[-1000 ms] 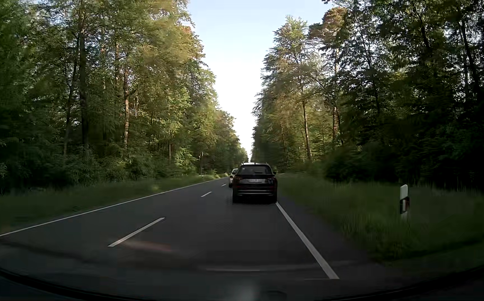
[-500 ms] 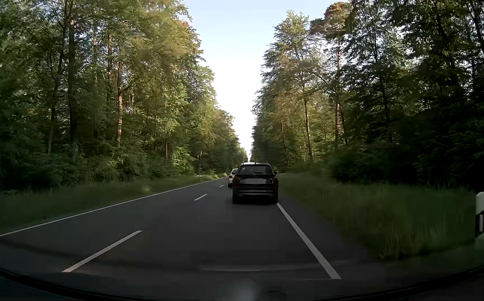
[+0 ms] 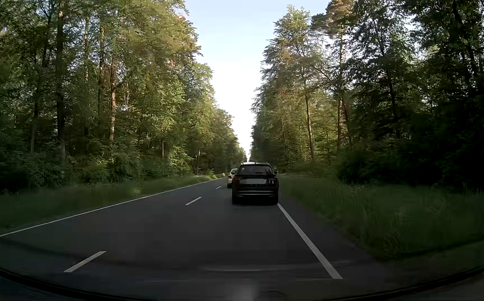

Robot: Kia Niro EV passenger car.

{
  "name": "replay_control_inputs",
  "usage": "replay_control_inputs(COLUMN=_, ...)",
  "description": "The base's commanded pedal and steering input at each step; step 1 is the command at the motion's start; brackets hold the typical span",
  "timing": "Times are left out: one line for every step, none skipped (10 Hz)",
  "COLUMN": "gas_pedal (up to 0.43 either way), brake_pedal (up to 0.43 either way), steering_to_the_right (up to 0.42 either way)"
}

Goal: Follow the waypoints while adhering to traffic rules and regulations

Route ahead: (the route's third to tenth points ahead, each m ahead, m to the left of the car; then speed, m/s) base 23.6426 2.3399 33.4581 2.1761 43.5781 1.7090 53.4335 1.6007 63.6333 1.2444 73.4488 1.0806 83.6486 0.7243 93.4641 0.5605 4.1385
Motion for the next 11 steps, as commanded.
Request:
replay_control_inputs(gas_pedal=0.0, brake_pedal=0.0, steering_to_the_right=0.004)
replay_control_inputs(gas_pedal=0.0, brake_pedal=0.0, steering_to_the_right=0.004)
replay_control_inputs(gas_pedal=0.0, brake_pedal=0.0, steering_to_the_right=0.004)
replay_control_inputs(gas_pedal=0.0, brake_pedal=0.0, steering_to_the_right=0.004)
replay_control_inputs(gas_pedal=0.0, brake_pedal=0.0, steering_to_the_right=0.004)
replay_control_inputs(gas_pedal=0.0, brake_pedal=0.0, steering_to_the_right=0.004)
replay_control_inputs(gas_pedal=0.0, brake_pedal=0.0, steering_to_the_right=0.004)
replay_control_inputs(gas_pedal=0.0, brake_pedal=0.0, steering_to_the_right=0.004)
replay_control_inputs(gas_pedal=0.0, brake_pedal=0.0, steering_to_the_right=0.004)
replay_control_inputs(gas_pedal=0.0, brake_pedal=0.0, steering_to_the_right=0.004)
replay_control_inputs(gas_pedal=0.0, brake_pedal=0.0, steering_to_the_right=0.004)
